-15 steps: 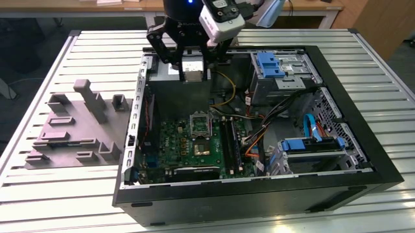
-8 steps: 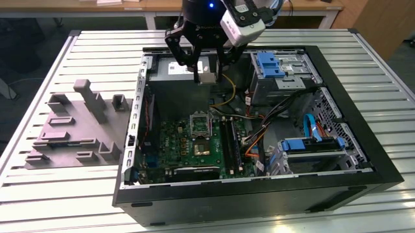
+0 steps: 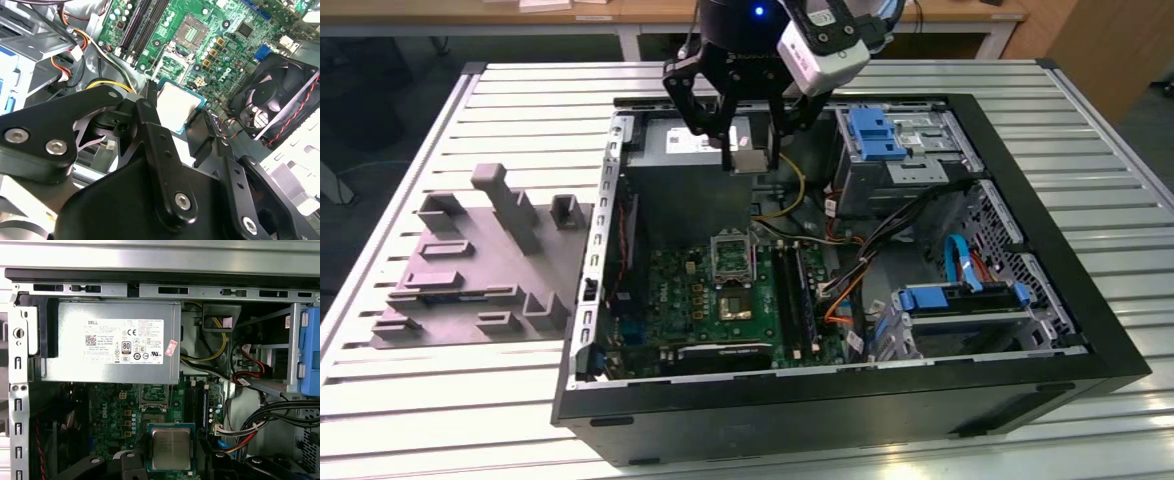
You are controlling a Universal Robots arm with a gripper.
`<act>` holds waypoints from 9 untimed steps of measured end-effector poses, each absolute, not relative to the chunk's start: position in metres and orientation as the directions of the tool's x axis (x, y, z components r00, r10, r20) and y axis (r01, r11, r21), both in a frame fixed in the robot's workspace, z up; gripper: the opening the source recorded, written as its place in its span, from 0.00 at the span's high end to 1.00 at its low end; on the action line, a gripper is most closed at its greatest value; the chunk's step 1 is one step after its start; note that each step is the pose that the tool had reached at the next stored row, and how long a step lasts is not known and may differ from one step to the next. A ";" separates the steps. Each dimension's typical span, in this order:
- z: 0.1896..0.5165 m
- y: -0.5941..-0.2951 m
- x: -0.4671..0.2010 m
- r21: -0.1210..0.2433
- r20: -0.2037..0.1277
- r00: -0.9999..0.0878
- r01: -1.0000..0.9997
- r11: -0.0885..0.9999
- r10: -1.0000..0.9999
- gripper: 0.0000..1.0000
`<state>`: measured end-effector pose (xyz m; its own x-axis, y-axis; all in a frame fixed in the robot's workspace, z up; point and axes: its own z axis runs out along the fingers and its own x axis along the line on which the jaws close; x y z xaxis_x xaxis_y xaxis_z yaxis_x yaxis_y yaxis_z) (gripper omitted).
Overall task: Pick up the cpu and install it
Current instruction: 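Place the cpu into insertion slot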
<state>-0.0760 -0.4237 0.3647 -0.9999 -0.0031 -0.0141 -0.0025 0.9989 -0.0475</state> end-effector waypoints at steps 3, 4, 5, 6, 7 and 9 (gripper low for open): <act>0.365 -0.424 -0.076 -0.048 -0.014 -1.000 -0.002 0.999 -0.003 0.53; 0.365 -0.424 -0.076 -0.048 -0.014 -1.000 -0.002 0.999 -0.003 0.53; 0.365 -0.424 -0.076 -0.048 -0.014 -1.000 -0.002 0.999 -0.003 0.53; 0.365 -0.424 -0.076 -0.048 -0.014 -1.000 -0.002 0.999 -0.003 0.53; 0.365 -0.424 -0.076 -0.048 -0.014 -1.000 -0.002 0.999 -0.003 0.53; 0.364 -0.424 -0.077 -0.047 -0.014 -1.000 -0.002 0.999 -0.003 0.53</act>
<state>-0.0774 -0.4239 0.3642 -0.9999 -0.0027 -0.0141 -0.0020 0.9989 -0.0475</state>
